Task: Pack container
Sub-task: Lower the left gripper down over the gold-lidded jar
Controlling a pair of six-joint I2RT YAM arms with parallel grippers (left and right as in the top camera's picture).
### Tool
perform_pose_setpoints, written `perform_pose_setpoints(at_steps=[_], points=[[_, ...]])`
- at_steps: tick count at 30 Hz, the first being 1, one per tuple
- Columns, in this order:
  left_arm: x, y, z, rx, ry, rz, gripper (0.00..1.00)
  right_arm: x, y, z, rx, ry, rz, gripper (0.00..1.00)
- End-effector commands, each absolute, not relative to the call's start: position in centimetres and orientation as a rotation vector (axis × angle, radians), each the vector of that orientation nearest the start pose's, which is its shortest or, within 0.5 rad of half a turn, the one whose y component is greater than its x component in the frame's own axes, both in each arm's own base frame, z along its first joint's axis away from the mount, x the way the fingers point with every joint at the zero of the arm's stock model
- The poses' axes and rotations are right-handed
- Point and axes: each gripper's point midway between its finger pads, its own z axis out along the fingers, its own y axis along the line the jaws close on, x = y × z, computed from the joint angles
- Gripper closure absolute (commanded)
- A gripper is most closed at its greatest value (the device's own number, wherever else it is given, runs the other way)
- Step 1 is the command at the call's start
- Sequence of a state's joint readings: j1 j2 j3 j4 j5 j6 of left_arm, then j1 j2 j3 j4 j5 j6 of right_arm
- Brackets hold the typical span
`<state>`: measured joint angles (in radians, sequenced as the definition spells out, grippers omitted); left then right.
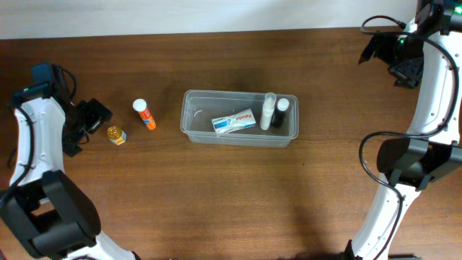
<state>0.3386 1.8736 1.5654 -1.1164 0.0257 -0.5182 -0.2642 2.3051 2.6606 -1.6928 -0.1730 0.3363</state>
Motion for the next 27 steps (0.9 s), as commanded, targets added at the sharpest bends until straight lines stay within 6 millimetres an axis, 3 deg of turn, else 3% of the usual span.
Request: perform_pose_setpoints(at_steps=[1, 13, 27], points=[[37.0, 12.4, 9.2, -1.271, 2.742, -0.075, 0.0, 45.0, -9.4, 21.6, 0.837, 2.783, 0.245, 0.02], [38.3, 12.5, 5.9, -1.275, 2.769, -0.089, 0.0, 45.0, -9.4, 21.6, 0.837, 2.783, 0.245, 0.02], [40.4, 9.9, 4.5, -1.173, 2.791, -0.067, 0.0, 45.0, -9.4, 21.6, 0.837, 2.783, 0.245, 0.02]])
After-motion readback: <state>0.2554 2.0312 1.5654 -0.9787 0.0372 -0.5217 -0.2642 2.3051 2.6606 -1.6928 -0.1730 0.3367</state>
